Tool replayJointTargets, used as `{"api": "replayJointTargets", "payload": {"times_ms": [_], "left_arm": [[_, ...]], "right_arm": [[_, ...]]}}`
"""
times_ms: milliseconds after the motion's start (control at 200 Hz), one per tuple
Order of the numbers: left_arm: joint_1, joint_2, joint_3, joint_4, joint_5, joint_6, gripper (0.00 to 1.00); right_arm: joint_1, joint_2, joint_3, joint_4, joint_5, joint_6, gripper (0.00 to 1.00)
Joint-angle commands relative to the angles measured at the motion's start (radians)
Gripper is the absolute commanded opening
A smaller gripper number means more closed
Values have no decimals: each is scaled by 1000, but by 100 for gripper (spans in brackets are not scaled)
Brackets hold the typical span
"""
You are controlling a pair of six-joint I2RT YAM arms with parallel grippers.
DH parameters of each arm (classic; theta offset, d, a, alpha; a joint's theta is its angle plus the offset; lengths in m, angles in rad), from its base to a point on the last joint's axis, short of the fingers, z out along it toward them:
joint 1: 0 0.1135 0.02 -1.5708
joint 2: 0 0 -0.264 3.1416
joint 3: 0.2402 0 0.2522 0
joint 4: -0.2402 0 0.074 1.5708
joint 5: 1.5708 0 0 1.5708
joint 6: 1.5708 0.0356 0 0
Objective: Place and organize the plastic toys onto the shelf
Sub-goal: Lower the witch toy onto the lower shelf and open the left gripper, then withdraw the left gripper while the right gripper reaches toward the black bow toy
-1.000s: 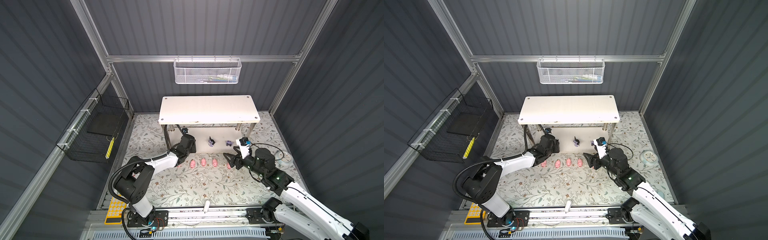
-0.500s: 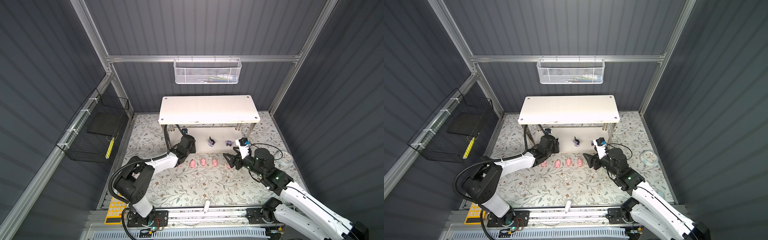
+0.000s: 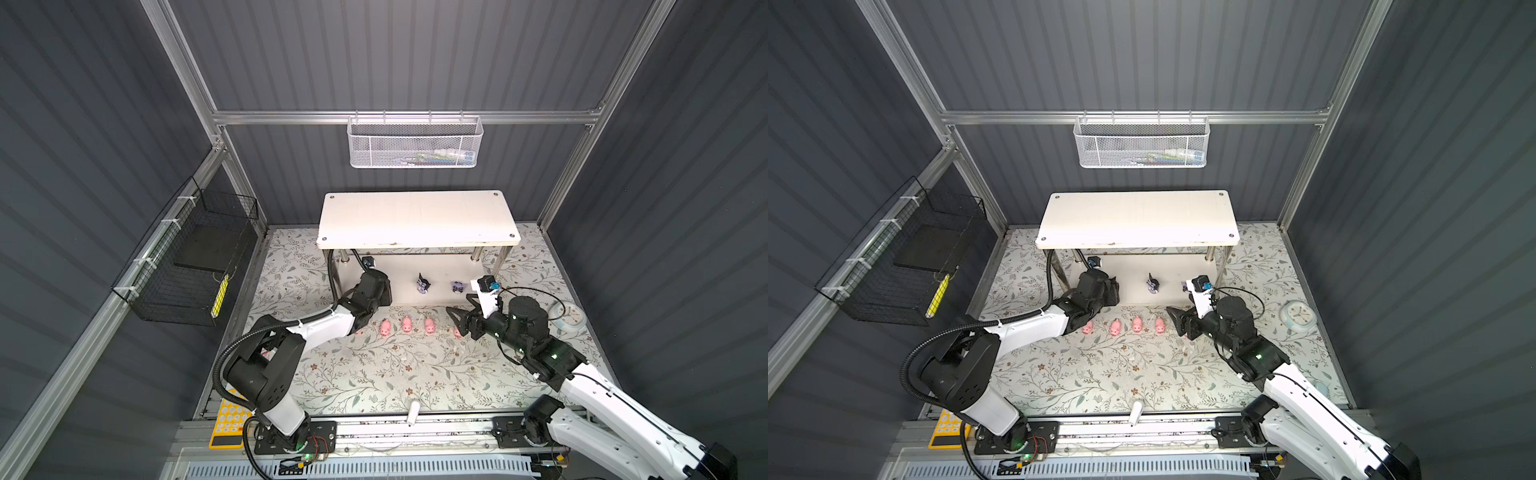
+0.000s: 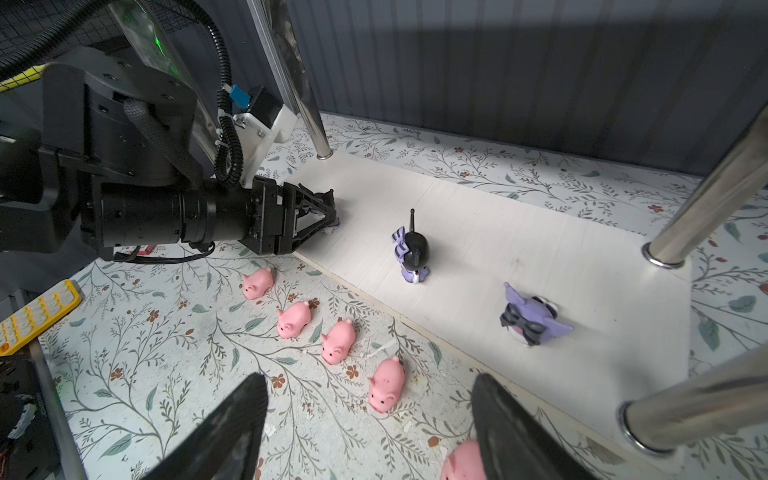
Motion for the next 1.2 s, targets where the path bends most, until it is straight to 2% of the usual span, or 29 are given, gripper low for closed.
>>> {"api": "replayJointTargets", "payload": {"times_ms": [0, 310, 650, 825, 1051, 1196], "left_arm": [[11, -52, -11, -2, -17, -24, 64], [11, -119, -45, 3, 25, -48, 72], [2, -243, -111, -7, 62, -99, 73], [-27, -315, -152, -32, 34, -109, 75], [-40, -340, -216, -18, 44, -140, 75], [-103, -369, -255, -21, 20, -160, 75]], "right_arm": [[-2, 1, -12, 22, 0, 6, 79], [-3, 43, -5, 38, -2, 18, 79], [-2, 84, 10, 48, -9, 24, 79], [-1, 106, 22, 54, -20, 25, 78], [-1, 117, 22, 58, -26, 28, 78], [-1, 151, 27, 73, -38, 46, 77]]}}
